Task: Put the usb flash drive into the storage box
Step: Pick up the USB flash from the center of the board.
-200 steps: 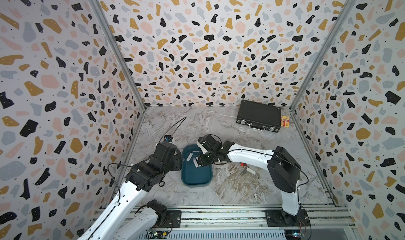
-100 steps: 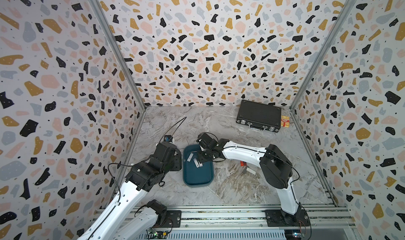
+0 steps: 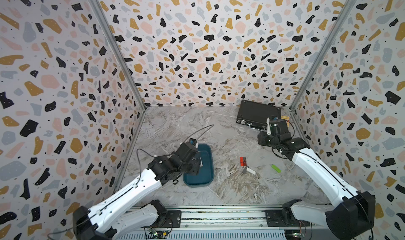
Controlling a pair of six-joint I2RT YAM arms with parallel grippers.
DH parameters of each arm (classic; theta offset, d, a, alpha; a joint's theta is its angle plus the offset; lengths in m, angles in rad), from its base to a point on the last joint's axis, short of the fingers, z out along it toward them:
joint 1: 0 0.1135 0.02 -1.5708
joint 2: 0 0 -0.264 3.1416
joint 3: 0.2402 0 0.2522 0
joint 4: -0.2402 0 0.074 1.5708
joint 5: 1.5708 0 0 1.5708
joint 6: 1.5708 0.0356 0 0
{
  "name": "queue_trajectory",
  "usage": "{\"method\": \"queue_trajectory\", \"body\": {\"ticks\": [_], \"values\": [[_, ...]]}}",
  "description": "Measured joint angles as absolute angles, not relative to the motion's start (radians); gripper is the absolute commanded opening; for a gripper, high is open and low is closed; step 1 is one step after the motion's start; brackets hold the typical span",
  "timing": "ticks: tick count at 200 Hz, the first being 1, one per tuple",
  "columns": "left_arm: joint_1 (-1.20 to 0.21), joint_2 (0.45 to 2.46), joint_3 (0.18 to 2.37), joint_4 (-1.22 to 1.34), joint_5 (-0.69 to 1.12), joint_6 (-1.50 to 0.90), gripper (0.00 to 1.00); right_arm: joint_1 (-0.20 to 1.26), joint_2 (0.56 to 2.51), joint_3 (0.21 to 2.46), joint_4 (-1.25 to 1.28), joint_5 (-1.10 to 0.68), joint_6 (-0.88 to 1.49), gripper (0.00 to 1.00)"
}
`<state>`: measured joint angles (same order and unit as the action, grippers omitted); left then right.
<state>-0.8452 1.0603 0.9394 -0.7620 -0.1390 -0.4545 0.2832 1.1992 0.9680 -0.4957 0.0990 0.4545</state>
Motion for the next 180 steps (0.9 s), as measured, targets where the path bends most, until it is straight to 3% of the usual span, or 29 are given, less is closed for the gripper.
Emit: {"method": "queue_trajectory", "body": {"ticks": [33,66,123,180], "values": [[-1.074,1.338,1.044,-0.649,-0.13,-0.448,0.62,0.058,1.242,0.799,-0.517,0.033,0.48,0.51],[-1.194,1.646,1.252,-0.577,-0.066,-0.296,0.62,-0.035,1.292,0.764,-0.509,-0.044,0.51,0.5],[-1.202,1.984,1.54,-0.577,-0.004,0.043,0.66,-0.075,1.296,0.743,-0.449,-0.106,0.524,0.5],[-1.146,2.137,1.716,-0.592,0.128,0.299,0.62,-0.075,1.296,0.72,-0.416,-0.142,0.527,0.49]]}}
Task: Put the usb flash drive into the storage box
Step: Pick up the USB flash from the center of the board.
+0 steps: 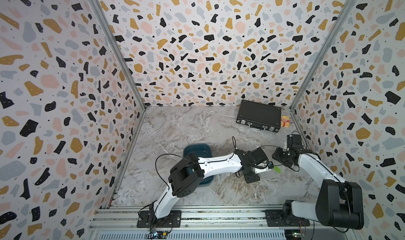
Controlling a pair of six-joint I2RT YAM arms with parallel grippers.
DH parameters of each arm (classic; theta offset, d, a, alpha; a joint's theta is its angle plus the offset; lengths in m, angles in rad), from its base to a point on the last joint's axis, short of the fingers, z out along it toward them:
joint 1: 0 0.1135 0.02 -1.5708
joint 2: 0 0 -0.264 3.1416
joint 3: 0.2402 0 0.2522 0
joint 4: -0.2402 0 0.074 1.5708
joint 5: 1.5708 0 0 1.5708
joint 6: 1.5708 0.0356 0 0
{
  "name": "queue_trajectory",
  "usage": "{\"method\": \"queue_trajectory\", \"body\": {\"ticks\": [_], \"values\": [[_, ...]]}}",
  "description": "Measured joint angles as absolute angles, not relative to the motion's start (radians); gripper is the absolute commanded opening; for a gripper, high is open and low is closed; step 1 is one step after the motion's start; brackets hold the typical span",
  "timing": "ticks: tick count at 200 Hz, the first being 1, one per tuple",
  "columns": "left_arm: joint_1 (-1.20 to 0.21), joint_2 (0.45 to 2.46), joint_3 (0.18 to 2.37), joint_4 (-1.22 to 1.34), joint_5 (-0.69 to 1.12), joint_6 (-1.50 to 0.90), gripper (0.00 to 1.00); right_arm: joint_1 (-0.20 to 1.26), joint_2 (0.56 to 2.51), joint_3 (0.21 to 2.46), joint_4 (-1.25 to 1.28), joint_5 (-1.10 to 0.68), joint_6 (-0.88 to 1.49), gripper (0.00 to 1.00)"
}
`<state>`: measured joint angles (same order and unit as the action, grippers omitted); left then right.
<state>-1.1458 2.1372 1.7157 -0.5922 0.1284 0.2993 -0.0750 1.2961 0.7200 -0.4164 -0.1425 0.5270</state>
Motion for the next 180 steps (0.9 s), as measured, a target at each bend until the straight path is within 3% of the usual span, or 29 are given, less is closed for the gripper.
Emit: {"method": "queue_trajectory", "body": {"ticks": [105,180], "values": [[-1.083,2.328,1.892,-0.664,0.263,0.512,0.61,-0.075,1.31,0.72,-0.389,-0.192,0.538,0.49],[-1.08,2.336,1.892,-0.676,0.22,0.563,0.55,-0.075,1.322,0.72,-0.381,-0.218,0.54,0.49]]}}
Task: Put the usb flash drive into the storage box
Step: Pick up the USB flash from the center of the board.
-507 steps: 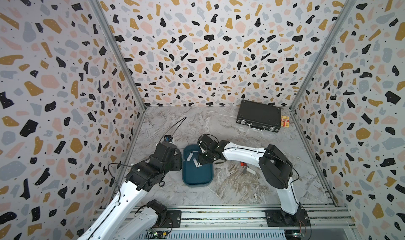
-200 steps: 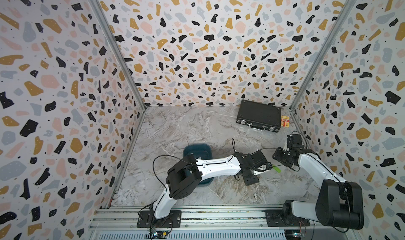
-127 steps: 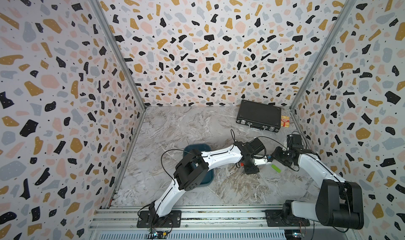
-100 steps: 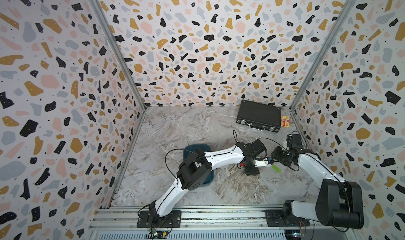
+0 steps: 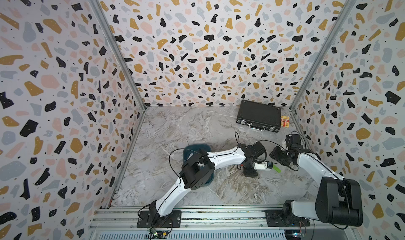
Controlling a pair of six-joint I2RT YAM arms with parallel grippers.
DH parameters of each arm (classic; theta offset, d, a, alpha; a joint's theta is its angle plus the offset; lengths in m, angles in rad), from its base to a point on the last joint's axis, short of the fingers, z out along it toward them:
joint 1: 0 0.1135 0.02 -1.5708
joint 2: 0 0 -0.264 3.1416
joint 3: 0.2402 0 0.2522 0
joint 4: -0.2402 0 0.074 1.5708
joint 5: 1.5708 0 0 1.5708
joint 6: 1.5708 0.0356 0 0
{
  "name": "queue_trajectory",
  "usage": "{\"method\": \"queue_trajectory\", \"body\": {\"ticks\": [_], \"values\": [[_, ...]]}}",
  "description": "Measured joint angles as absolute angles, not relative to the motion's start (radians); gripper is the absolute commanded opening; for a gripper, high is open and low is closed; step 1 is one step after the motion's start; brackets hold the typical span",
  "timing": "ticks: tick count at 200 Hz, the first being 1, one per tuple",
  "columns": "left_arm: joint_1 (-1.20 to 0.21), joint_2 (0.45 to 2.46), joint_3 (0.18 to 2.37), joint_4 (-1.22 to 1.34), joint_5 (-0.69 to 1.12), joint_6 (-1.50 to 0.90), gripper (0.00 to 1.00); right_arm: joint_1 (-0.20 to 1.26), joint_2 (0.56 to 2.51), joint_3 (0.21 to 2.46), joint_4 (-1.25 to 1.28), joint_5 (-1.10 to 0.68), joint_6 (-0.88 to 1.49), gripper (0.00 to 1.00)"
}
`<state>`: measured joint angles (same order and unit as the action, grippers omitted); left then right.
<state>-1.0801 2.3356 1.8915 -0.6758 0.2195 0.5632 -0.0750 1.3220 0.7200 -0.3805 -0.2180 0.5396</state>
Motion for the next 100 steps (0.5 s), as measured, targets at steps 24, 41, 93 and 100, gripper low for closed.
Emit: {"method": "queue_trajectory", "body": {"ticks": [24,41,93,100], "values": [[-1.08,2.346,1.893,-0.675,0.194,0.572,0.51,-0.075,1.323,0.72,-0.38,-0.223,0.54,0.49],[-1.08,2.346,1.893,-0.675,0.192,0.575,0.48,-0.075,1.324,0.72,-0.38,-0.229,0.54,0.49],[-1.08,2.346,1.893,-0.664,0.177,0.562,0.3,-0.075,1.325,0.72,-0.38,-0.236,0.539,0.49],[-1.08,2.346,1.893,-0.659,0.17,0.558,0.28,-0.075,1.325,0.72,-0.38,-0.238,0.539,0.49]]}}
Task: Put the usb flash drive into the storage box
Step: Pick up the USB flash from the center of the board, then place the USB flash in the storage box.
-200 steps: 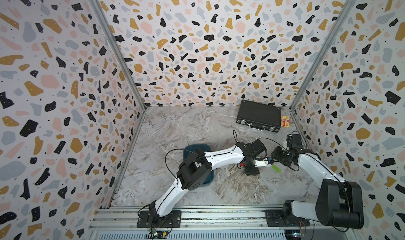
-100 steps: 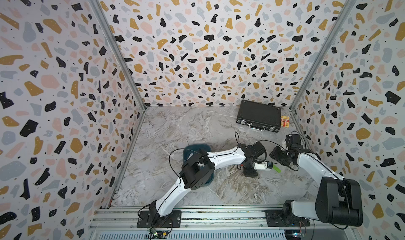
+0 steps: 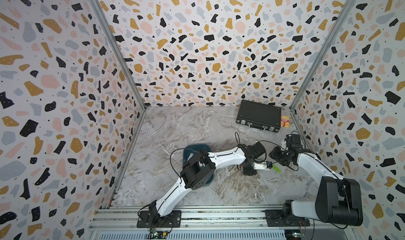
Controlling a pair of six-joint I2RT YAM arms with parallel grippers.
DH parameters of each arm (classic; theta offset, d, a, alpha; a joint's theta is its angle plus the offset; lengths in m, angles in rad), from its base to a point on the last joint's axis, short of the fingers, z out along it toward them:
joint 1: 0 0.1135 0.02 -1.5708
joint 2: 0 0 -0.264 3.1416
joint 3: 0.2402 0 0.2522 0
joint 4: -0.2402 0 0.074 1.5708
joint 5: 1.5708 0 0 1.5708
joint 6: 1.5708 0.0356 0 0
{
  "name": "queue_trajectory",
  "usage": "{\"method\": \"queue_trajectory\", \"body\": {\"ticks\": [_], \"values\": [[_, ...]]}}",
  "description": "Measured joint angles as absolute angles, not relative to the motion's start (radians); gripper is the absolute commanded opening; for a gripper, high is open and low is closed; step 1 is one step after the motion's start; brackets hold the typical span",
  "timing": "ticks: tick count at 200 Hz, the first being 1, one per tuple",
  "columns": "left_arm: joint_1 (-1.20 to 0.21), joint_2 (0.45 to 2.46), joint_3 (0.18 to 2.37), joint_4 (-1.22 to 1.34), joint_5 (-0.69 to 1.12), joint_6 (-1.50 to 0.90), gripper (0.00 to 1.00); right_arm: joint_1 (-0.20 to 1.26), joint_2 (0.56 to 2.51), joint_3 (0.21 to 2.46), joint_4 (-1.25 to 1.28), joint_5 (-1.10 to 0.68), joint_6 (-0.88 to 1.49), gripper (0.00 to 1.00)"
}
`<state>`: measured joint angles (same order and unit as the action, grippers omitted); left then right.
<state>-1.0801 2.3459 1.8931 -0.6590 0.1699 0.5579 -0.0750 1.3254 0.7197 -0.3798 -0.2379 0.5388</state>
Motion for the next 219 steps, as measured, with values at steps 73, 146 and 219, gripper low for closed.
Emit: {"method": "queue_trajectory", "body": {"ticks": [73,146,219], "values": [[-1.074,2.284,1.874,-0.657,0.12,0.476,0.23,-0.075,1.325,0.72,-0.374,-0.24,0.538,0.49],[-0.77,1.45,1.264,-0.489,0.019,-0.027,0.31,-0.075,1.321,0.714,-0.361,-0.264,0.542,0.49],[-0.564,1.48,1.011,-0.541,-0.097,-0.38,0.29,-0.075,1.324,0.712,-0.351,-0.309,0.546,0.49]]}}
